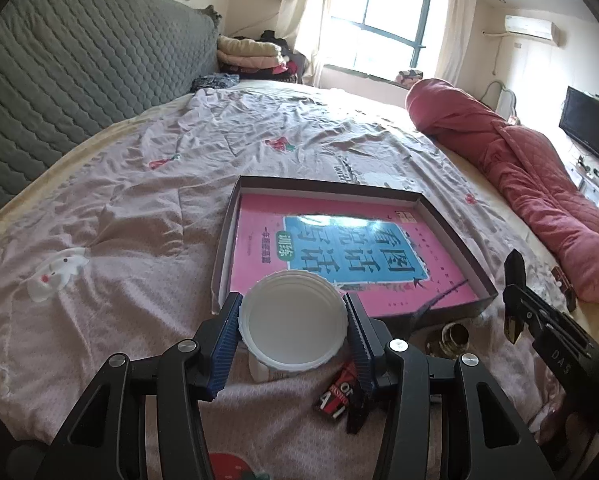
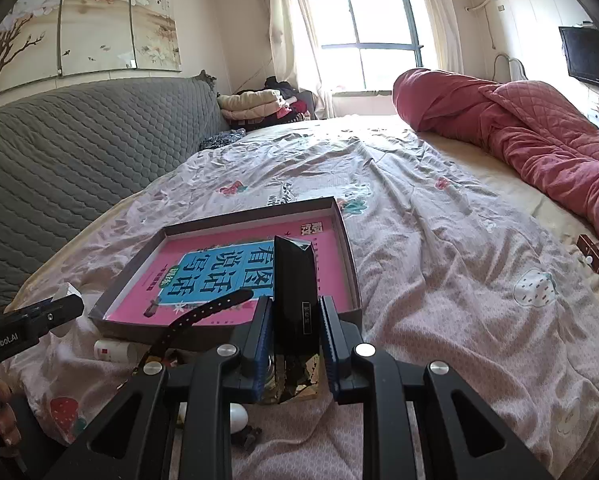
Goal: Organize rigid objects
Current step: 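Lift the white lid with the left gripper while the right gripper lifts the black lighter, then carry the white lid over the tray while the right gripper carries the lighter there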
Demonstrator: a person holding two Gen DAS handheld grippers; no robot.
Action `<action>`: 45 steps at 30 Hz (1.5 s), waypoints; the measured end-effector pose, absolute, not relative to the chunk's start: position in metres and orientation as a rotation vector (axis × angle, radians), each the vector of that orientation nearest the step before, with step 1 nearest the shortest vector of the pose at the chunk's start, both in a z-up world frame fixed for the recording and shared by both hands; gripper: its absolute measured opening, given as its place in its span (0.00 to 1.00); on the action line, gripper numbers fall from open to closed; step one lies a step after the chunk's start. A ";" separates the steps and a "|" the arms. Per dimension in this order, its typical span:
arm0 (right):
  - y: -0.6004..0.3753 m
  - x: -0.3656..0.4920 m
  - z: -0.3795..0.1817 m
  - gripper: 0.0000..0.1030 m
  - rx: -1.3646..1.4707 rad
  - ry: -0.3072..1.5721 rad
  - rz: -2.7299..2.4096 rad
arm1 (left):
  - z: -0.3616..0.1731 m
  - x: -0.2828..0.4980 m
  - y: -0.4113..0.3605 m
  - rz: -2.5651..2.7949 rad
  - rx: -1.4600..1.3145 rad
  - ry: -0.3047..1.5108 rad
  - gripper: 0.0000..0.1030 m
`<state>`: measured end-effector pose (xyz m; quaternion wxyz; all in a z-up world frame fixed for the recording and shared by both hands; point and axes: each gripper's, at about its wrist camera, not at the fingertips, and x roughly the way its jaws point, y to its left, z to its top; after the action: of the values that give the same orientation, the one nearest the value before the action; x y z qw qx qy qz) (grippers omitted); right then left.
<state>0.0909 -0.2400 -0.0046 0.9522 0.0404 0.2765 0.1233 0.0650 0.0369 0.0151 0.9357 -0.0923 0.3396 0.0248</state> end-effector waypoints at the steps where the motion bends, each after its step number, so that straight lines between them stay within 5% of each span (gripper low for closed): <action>1: -0.239 0.093 -0.005 0.23 0.080 0.559 0.250 | 0.015 0.068 0.037 0.054 -0.190 0.693 0.50; 45: -0.236 0.170 -0.029 0.23 0.071 0.581 0.280 | -0.009 0.141 0.046 0.093 -0.170 0.755 0.50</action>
<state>0.1700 -0.2360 -0.0287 0.9478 0.0349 0.2857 0.1374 0.1407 0.0460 -0.0088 0.9250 -0.0829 0.3680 0.0455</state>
